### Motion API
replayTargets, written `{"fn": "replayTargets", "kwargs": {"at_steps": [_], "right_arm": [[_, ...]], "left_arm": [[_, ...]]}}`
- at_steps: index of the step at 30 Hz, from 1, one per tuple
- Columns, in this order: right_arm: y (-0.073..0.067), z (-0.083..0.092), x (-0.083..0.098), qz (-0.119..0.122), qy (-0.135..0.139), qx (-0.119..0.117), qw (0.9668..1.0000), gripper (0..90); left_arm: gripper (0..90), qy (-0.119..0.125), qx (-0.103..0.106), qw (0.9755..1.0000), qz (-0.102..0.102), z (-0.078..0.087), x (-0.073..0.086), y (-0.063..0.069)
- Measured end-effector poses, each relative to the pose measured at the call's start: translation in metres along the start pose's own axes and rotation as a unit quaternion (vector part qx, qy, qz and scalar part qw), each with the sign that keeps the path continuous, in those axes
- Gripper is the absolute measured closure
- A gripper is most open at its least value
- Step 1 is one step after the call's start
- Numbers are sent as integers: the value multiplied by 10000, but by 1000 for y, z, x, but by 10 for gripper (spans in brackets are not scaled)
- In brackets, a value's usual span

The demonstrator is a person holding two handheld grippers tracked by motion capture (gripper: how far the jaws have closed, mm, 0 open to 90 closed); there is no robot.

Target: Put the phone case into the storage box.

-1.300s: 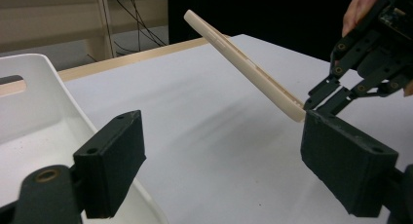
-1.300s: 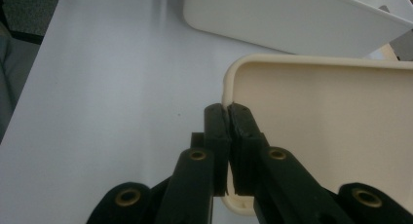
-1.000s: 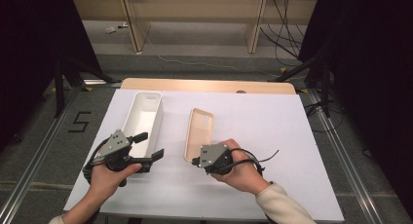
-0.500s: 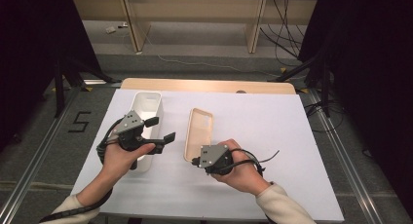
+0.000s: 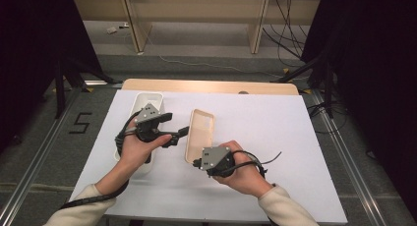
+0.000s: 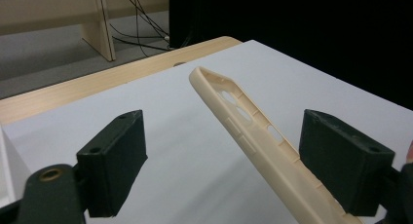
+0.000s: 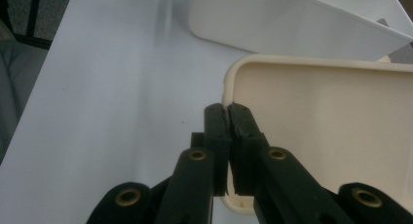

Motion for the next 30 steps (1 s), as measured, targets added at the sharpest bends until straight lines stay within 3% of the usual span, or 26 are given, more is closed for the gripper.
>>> {"fn": "replayTargets", "kwargs": {"at_steps": [10,12,14,23,25,30], "right_arm": [[-2,0,-2,44,-20,30,10000,881],[-2,0,-2,82,-9,40,10000,881],[-3,0,-3,33,-31,3,10000,881],[-5,-1,-7,210,34,33,9998,881],[-8,-1,-7,114,12,6,9999,881],[-8,-1,-9,248,20,76,9997,881]], "left_arm": [[206,-105,-36,9999,3,-14,-4,0],[272,-183,-35,9998,-5,-16,-4,0],[286,-226,-20,9997,47,-19,-4,-1],[334,-337,6,9993,183,-28,-4,-1],[340,-365,35,9991,213,-30,-3,0],[380,-389,25,9988,290,-34,-5,-1]]}}
Point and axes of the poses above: each handheld gripper's, and its own axes: z roughly backward along the jaws, x roughly out of its underside, y roughly to its right, the point moved 6 cm from there along -z, roughly forward along the jaws, and after that the axes turned 7 degrees about -z, right-handed, at the moved point
